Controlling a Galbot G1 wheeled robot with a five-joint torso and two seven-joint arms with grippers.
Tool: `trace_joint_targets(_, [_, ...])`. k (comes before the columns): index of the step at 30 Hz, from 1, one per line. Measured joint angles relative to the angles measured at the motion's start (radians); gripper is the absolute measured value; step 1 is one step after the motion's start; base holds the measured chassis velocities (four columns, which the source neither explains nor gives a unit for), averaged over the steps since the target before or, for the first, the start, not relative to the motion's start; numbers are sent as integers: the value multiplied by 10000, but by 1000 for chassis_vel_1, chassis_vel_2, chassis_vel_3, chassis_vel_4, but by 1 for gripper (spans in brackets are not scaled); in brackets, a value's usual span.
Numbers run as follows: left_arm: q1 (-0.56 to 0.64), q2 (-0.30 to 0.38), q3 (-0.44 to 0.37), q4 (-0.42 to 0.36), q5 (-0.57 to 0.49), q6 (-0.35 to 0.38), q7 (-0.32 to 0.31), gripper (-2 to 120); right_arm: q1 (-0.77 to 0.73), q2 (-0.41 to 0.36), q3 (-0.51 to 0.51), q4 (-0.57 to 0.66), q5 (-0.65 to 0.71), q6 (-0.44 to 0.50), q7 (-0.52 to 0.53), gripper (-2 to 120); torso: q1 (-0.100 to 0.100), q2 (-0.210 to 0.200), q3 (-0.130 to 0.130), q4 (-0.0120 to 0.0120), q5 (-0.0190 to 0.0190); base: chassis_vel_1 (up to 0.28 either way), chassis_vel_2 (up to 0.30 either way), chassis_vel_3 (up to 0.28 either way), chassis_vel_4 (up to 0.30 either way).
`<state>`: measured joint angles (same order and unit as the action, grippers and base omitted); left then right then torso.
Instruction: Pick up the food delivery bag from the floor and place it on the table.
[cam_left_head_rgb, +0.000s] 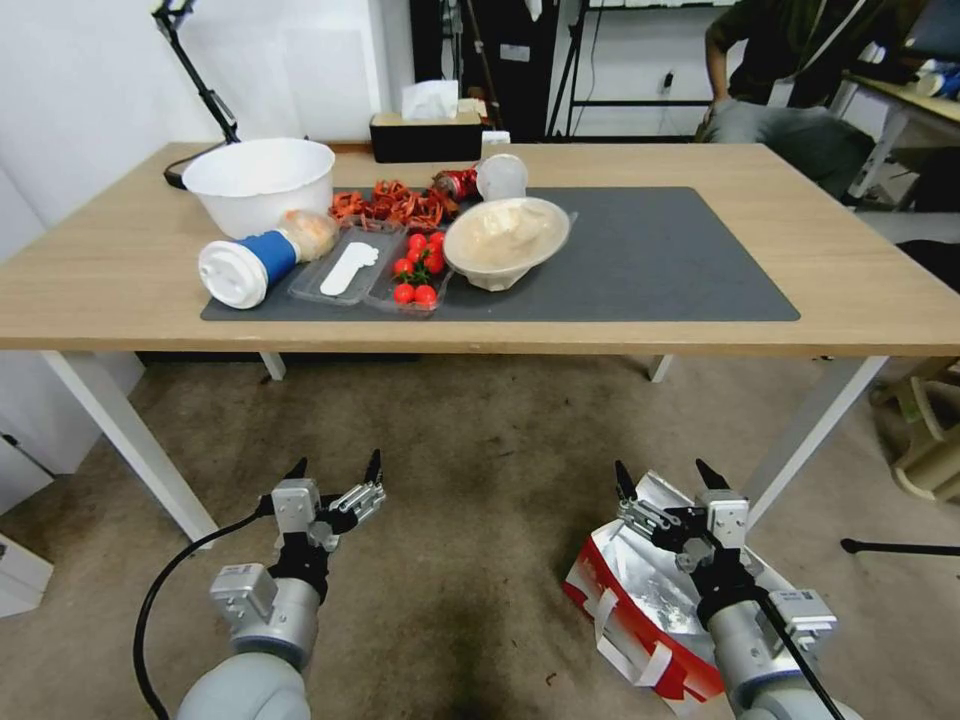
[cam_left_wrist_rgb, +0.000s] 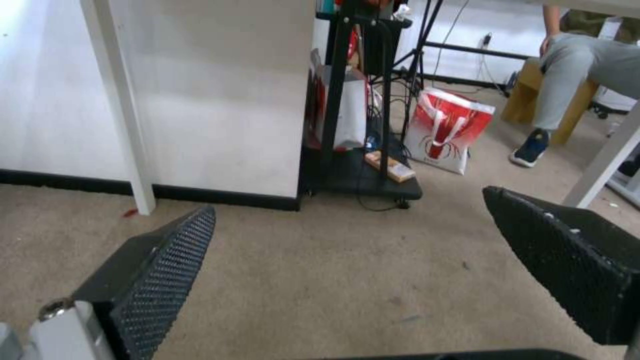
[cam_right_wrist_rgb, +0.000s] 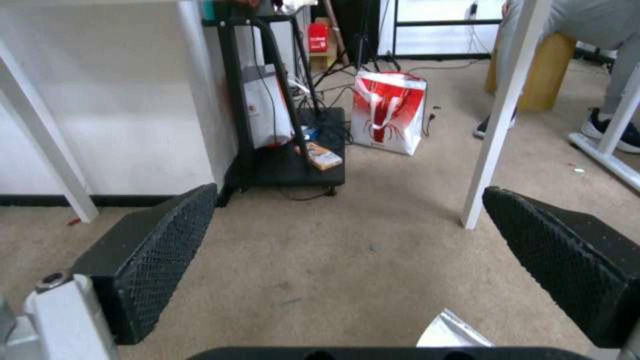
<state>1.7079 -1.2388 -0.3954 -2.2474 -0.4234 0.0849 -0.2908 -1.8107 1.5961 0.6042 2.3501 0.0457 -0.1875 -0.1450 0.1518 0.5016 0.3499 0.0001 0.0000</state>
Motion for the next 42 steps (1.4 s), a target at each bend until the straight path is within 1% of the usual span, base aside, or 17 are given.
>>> trace_joint_targets(6, [49,-24,1,-34,57,-26,-5,100,-30,-28,-3,36,1,10,1,100,-104,-285,-184,0,0,0,0,0,0])
trace_joint_targets(10, [49,-38,10,-43,74,-26,-8,100,-41,-37,-3,38,7,17,2,100,-135,-379,-242,-1,0,0,0,0,0])
trace_joint_targets(13, [76,-54,4,-51,126,-51,-11,100,-43,-55,-1,39,16,22,5,100,-205,-566,-362,-1,-1,0,0,0,0])
trace_joint_targets(17, [116,-63,0,-61,155,-89,-11,100,-43,-62,-3,51,18,22,5,100,-242,-667,-425,0,0,0,0,0,0])
trace_joint_targets(22, [173,-90,7,-85,217,-127,-8,100,-62,-76,-8,78,45,23,8,100,-338,-938,-599,0,0,0,0,0,0])
trace_joint_targets(26, [177,-89,11,-88,224,-133,-6,100,-71,-78,-5,89,53,24,9,100,-377,-1041,-661,-1,0,0,0,0,0])
trace_joint_targets(29, [174,-85,27,-89,242,-146,-4,100,-102,-72,2,113,66,41,9,100,-429,-1218,-788,-1,0,0,0,0,0])
trace_joint_targets(34, [174,-71,42,-89,256,-167,0,100,-108,-72,18,124,86,53,6,100,-478,-1354,-874,-1,0,0,0,0,0])
trace_joint_targets(37, [172,-64,56,-90,258,-177,16,100,-112,-75,45,130,95,58,5,100,-525,-1528,-1003,0,0,0,0,0,0])
trace_joint_targets(42, [138,-71,71,-86,257,-184,30,100,-107,-76,53,130,96,58,5,100,-575,-1683,-1108,-1,0,0,0,0,0])
